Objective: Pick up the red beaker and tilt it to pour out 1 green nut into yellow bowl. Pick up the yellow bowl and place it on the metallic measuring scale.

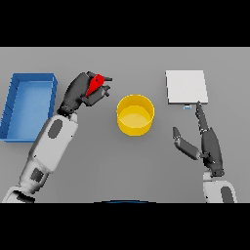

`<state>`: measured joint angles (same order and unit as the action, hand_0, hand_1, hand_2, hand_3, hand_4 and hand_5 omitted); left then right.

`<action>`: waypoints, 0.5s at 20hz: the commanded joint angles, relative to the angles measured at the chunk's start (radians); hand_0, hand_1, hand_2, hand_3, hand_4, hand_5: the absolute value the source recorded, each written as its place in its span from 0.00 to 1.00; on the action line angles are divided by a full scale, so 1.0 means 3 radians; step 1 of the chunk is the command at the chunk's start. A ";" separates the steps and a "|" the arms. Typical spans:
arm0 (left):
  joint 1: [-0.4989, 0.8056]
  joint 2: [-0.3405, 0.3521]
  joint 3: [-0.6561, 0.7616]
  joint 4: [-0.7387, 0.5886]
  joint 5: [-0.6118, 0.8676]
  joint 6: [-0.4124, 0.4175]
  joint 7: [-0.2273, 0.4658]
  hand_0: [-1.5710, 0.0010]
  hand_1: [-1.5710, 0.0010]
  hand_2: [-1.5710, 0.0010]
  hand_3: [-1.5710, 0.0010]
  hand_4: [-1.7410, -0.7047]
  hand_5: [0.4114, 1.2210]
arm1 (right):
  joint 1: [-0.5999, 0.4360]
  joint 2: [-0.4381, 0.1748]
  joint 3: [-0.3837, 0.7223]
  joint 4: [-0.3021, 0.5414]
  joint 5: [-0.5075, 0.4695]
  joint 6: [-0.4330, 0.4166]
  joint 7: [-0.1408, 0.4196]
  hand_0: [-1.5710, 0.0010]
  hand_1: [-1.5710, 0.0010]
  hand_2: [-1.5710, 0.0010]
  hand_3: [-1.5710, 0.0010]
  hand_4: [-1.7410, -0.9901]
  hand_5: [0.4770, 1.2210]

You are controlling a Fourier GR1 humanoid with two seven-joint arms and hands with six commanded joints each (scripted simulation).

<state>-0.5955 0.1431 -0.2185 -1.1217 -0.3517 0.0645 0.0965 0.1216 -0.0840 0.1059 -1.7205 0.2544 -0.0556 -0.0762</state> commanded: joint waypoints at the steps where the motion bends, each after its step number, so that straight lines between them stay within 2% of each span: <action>1: -0.0037 -0.0003 -0.0064 0.0020 -0.0080 0.0028 0.0116 0.00 0.00 0.00 0.00 0.01 0.87 | -0.0011 -0.0009 -0.0018 0.0002 -0.0018 0.0004 0.0006 1.00 1.00 1.00 1.00 0.65 0.27; 4: -0.0231 0.0157 -0.0360 0.0110 -0.0477 0.0008 0.0374 0.00 0.00 0.00 0.00 0.00 0.89 | 0.0017 0.0036 0.0013 -0.0001 -0.0019 0.0005 0.0012 1.00 1.00 1.00 1.00 0.65 0.28; 8: -0.0467 0.0325 -0.0866 0.0179 -0.1022 -0.0126 0.0516 0.00 0.00 0.00 0.00 0.00 0.91 | 0.0089 0.0026 0.0031 -0.0055 -0.0023 0.0035 -0.0014 1.00 1.00 1.00 1.00 0.64 0.29; 10: -0.0588 0.0397 -0.1032 0.0192 -0.1178 -0.0240 0.0521 0.00 0.00 0.00 0.00 0.00 0.94 | 0.0035 0.0028 0.0031 -0.0057 -0.0021 0.0035 0.0061 1.00 1.00 1.00 1.00 0.63 0.30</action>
<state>-0.7722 0.2623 -0.5281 -1.0642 -0.7036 -0.0074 0.2519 0.1317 -0.0749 0.1157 -1.7375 0.2481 -0.0447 -0.0570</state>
